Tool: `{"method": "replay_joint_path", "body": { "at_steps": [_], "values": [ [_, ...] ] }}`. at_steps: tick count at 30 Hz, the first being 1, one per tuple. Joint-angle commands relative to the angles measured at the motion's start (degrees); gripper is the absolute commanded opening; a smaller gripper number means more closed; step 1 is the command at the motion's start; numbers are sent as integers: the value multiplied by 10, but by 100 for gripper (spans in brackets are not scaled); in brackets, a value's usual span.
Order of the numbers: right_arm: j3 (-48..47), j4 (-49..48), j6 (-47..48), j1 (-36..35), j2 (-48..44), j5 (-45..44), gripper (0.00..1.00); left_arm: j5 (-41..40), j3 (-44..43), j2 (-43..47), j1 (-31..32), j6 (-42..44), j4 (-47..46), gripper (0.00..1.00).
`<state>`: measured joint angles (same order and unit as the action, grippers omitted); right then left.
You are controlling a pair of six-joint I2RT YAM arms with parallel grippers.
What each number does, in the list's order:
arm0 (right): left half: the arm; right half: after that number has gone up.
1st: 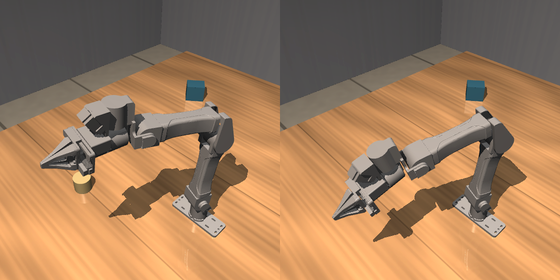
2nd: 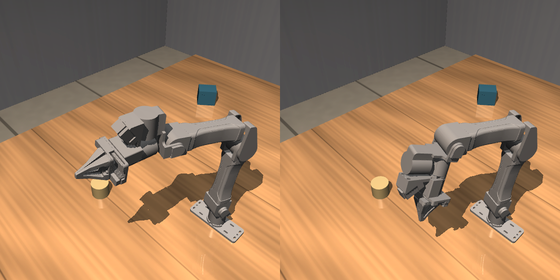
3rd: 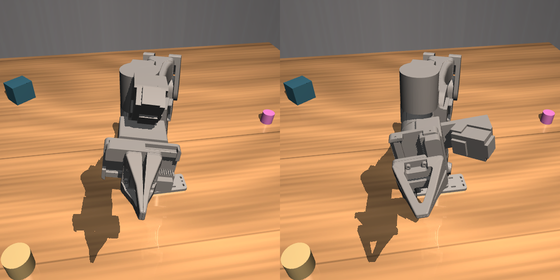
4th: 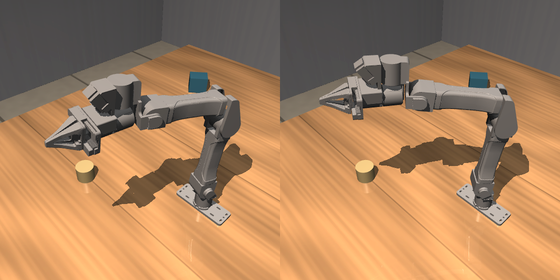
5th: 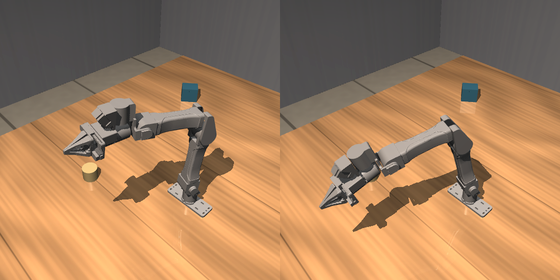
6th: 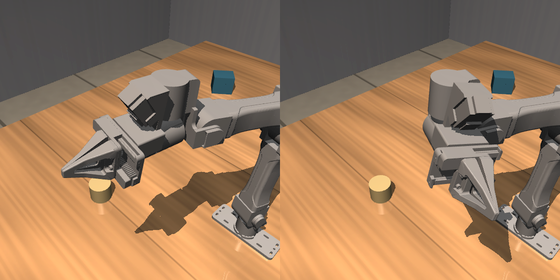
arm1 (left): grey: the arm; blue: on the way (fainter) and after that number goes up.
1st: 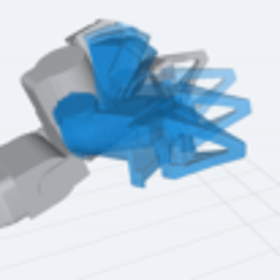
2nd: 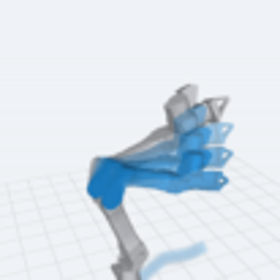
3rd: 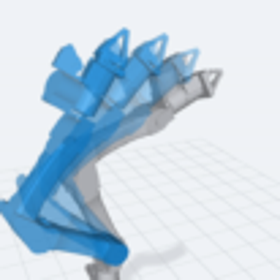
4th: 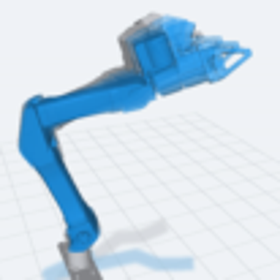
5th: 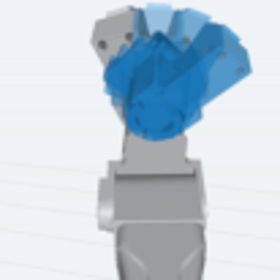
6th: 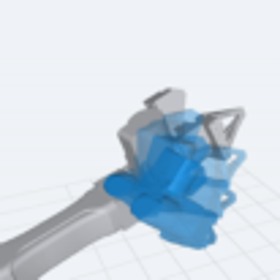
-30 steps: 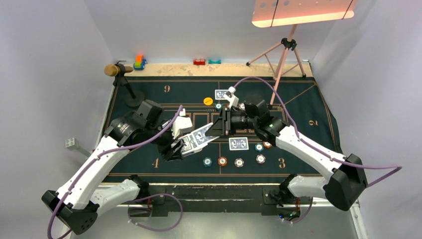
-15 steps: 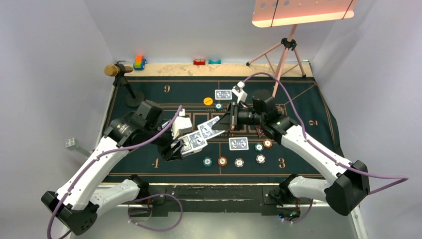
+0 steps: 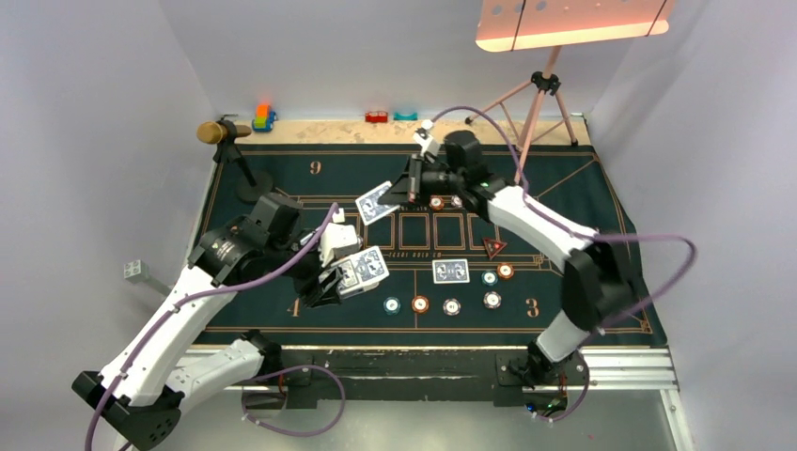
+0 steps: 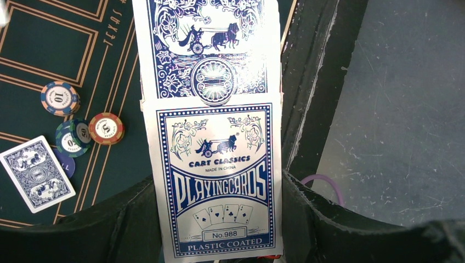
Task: Distribute texas hold em gaming equipment
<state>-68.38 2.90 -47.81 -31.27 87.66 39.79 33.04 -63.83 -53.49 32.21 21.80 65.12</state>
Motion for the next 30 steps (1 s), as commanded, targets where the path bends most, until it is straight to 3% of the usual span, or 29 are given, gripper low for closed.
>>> {"method": "replay_joint_path", "body": {
  "at_steps": [1,9,17,20,26,30],
  "values": [
    [-110,-46,5,-30,142,24,0,19,-1,10,-3,-4,-7,22],
    [-393,-6,-9,-86,430,35,0,22,-2,16,-3,-6,-6,22],
    [-489,-34,-55,-112,547,21,4,23,0,23,-3,-7,-6,22],
    [-489,-45,-62,-112,563,13,12,24,2,24,-3,-8,-7,21],
    [-485,-1,-36,-112,558,-9,44,26,5,28,-4,-10,-10,22],
    [-486,39,-3,-111,526,-23,57,26,6,28,-3,-11,-10,21]
  ]
}}
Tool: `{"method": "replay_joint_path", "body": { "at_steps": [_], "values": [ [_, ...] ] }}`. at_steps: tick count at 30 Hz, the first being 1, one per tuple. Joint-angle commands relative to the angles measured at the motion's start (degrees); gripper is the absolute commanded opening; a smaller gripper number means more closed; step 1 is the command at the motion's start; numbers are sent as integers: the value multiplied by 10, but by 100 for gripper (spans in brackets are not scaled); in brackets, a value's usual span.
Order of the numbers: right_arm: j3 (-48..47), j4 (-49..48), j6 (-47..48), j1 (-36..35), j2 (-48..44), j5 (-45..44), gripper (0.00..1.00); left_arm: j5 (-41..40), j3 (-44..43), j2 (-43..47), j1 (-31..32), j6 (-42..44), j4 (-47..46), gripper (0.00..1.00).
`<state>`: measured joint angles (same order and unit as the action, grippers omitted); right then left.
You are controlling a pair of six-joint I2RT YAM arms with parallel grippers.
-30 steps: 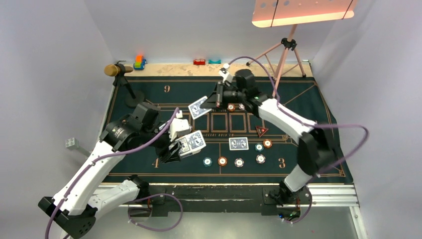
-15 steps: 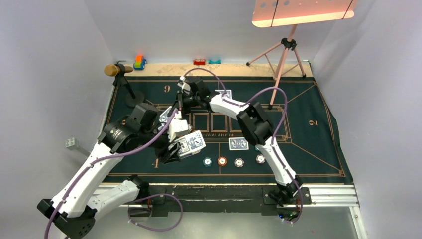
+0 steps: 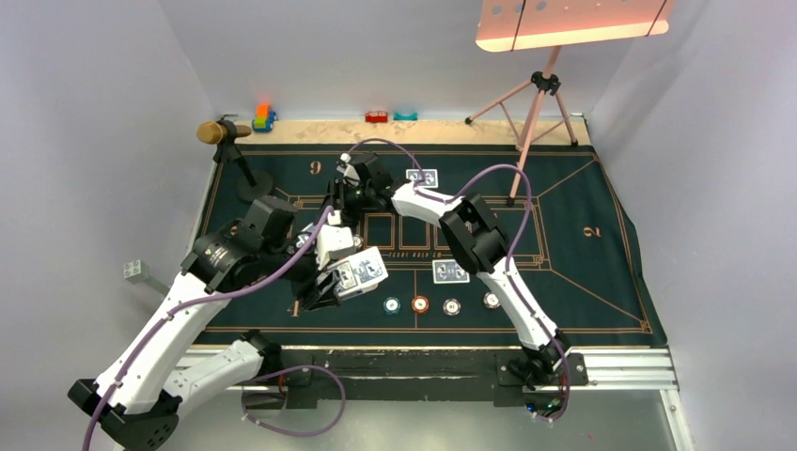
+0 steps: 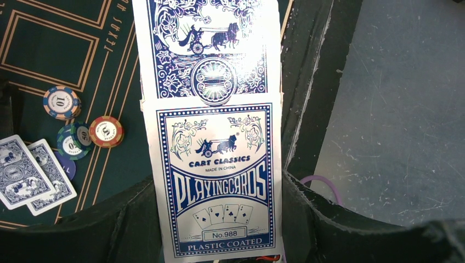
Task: Distribute texas hold em gaming equipment
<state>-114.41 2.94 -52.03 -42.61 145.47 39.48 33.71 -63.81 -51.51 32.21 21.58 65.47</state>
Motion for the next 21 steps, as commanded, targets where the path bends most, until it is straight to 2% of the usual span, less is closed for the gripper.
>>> {"method": "replay_joint_path", "body": {
  "at_steps": [1,5,10,14,16,21],
  "values": [
    [-34,57,50,3,-59,-26,59,19,5,8,-3,-10,-14,22],
    [-48,115,90,15,-95,-50,64,20,8,11,-3,-12,-13,22],
    [-10,165,137,34,-183,-78,72,19,10,11,-5,-14,-15,21],
    [74,160,154,43,-289,-79,82,21,9,6,-4,-14,-17,21],
    [120,164,164,46,-340,-82,84,21,9,5,-5,-14,-19,22],
    [322,88,142,63,-514,-55,89,21,9,5,-6,-14,-20,22]
  ]
}}
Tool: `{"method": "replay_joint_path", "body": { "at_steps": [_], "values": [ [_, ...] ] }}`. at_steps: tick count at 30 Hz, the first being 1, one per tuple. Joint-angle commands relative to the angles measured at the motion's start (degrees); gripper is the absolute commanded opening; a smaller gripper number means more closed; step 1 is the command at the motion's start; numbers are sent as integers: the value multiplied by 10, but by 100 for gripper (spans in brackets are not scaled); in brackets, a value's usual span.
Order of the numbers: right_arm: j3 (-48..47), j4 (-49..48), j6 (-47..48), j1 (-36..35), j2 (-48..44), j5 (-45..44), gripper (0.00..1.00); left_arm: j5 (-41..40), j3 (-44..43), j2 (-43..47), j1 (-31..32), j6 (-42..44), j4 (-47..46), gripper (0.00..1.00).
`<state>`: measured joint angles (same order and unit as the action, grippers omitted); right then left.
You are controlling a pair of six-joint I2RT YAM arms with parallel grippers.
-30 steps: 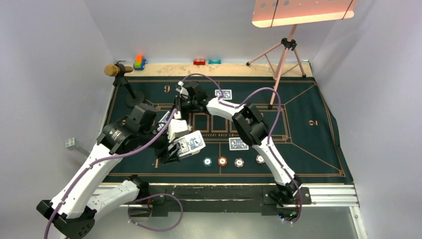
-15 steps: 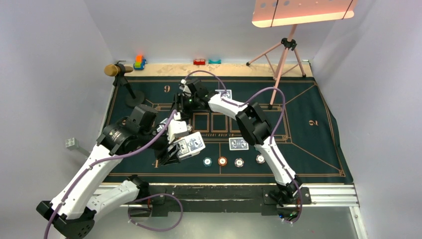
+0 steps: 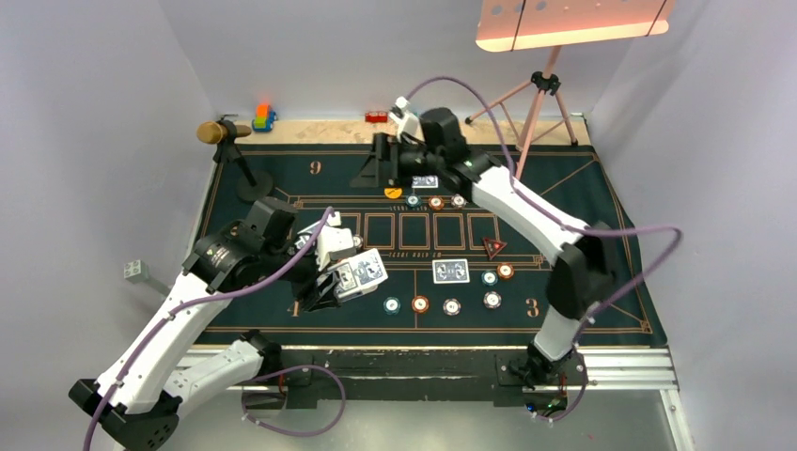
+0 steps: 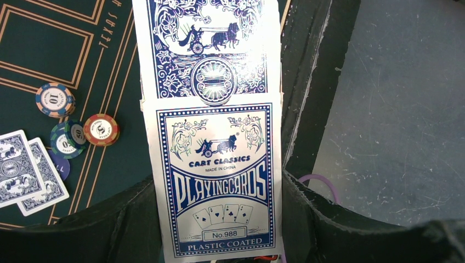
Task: Distribute texas hold em gaming equipment
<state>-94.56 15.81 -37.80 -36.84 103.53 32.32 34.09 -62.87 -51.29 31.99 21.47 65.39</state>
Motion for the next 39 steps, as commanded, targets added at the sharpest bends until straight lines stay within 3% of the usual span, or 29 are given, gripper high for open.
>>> {"method": "replay_joint_path", "body": {
  "at_steps": [1,5,10,22,28,39],
  "values": [
    [160,-56,-7,7,-127,20,89,17,0,2,-3,-13,-19,22],
    [263,-91,-39,8,-238,36,91,16,-3,-1,-3,-12,-19,22],
    [343,-127,-75,-7,-300,36,93,17,-7,-6,-3,-15,-23,22],
    [366,-196,-111,-95,-267,49,97,16,-12,-15,-3,-20,-29,22],
    [385,-228,-126,-101,-258,60,97,15,-9,-14,-3,-20,-31,22],
    [389,-202,-121,-101,-251,79,68,17,-10,-16,-3,-20,-33,22]
  ]
}}
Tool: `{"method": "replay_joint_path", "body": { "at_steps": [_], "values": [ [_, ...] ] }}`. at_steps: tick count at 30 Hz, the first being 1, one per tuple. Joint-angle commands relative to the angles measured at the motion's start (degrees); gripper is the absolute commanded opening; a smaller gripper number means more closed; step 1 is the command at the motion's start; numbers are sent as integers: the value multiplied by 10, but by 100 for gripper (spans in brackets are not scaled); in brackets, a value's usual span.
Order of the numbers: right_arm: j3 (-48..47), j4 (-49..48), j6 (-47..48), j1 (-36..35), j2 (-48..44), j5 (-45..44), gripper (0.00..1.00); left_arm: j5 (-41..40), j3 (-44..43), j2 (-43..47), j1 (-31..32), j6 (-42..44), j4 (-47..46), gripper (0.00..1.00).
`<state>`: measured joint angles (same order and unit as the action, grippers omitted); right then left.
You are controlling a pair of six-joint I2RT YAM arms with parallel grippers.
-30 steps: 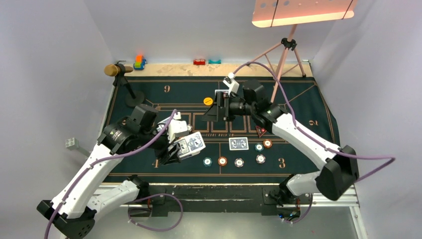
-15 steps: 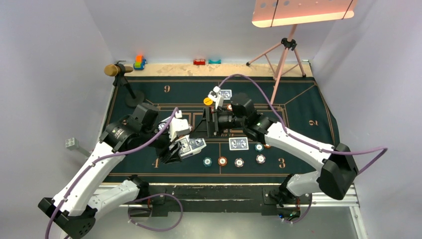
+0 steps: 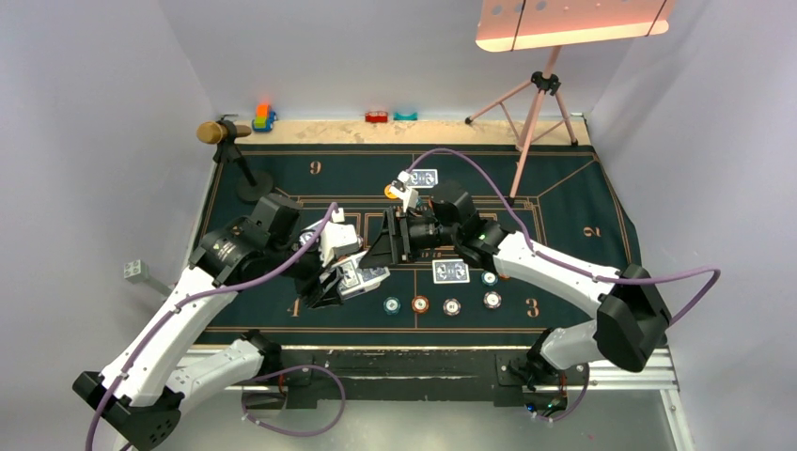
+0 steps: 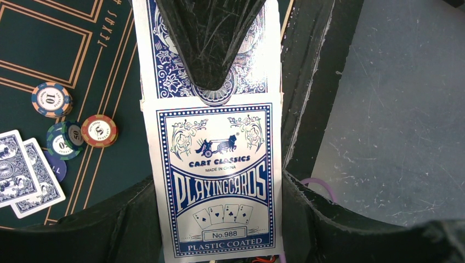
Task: Distribute texas hold em gaming equipment
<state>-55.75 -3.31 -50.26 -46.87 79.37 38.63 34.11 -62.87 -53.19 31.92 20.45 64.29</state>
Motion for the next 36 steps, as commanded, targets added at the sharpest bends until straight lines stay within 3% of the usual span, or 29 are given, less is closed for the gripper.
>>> {"method": "replay_joint_path", "body": {
  "at_steps": [1,12,22,36],
  "values": [
    [0,-8,4,-1,-11,16,68,17,-10,3,-2,-9,-22,22],
    [9,16,8,8,-34,3,65,19,-12,7,-2,-9,-20,21],
    [28,31,13,37,-67,1,47,23,-13,8,-2,-9,-21,22],
    [21,84,39,72,-95,-2,38,23,-10,9,-2,-10,-22,22]
  ]
}}
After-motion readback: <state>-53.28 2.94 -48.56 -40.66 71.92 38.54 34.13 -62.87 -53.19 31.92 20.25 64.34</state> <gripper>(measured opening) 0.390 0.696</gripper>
